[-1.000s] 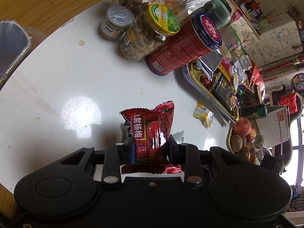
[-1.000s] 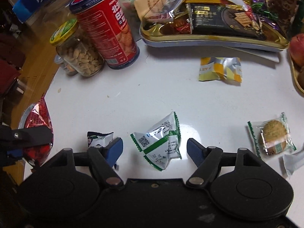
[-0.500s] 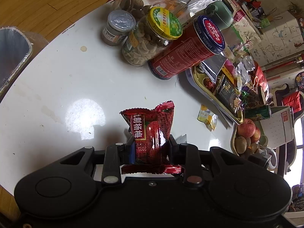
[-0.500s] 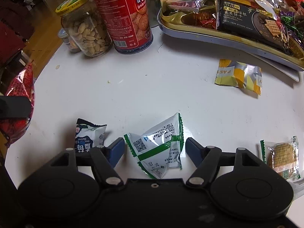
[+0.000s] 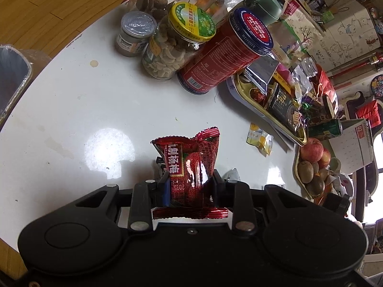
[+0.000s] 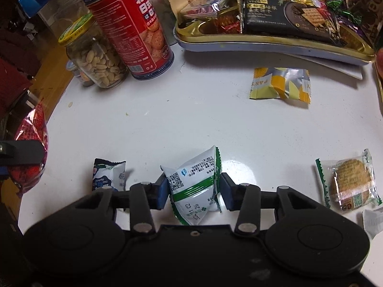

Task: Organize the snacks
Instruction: 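Grasp the green-and-white wrapped candy with the right gripper while the left holds the red bag, then carry the red bag and green-and-white candy over the gold tray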

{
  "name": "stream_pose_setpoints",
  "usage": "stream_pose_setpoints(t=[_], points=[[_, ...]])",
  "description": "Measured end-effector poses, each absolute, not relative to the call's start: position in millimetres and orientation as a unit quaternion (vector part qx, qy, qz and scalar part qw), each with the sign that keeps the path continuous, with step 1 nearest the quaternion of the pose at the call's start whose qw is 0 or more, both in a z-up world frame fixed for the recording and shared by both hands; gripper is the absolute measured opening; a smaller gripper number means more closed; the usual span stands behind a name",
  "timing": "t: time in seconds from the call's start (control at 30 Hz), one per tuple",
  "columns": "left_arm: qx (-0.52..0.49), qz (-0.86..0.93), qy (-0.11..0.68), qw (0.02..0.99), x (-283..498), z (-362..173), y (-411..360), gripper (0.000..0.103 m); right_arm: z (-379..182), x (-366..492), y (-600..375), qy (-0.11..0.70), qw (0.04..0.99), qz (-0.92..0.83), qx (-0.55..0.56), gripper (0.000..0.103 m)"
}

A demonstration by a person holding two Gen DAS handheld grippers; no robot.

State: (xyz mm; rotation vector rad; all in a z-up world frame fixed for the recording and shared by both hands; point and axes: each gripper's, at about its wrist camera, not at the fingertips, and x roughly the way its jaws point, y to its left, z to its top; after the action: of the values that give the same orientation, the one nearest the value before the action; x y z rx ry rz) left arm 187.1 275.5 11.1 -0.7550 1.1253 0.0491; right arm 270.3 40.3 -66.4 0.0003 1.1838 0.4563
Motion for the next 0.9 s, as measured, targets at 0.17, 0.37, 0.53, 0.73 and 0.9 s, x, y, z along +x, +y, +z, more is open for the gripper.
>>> stream_pose_setpoints(t=[0.17, 0.37, 0.53, 0.73, 0.9], points=[[-0.338, 0.033, 0.52, 0.784, 188.3, 11.5, 276.2, 0.039, -58.3, 269.4, 20.6, 0.551, 0.81, 0.197, 0.025, 0.046], [-0.3, 0.033, 0.51, 0.805, 188.1, 20.2, 265.2, 0.039, -29.8, 258.0, -8.7, 0.537, 0.822, 0.183, 0.042, 0.046], [-0.271, 0.028, 0.504, 0.819, 185.3, 26.8, 251.6, 0.039, 8.8, 231.8, -48.1, 0.516, 0.835, 0.176, 0.07, 0.046], [-0.24, 0.011, 0.499, 0.833, 170.6, 35.5, 225.8, 0.038, 46.8, 177.8, -104.6, 0.49, 0.849, 0.161, 0.112, 0.046], [-0.189, -0.019, 0.485, 0.854, 145.1, 55.5, 186.0, 0.038, 61.7, 117.2, -142.0, 0.476, 0.854, 0.153, 0.146, 0.046]])
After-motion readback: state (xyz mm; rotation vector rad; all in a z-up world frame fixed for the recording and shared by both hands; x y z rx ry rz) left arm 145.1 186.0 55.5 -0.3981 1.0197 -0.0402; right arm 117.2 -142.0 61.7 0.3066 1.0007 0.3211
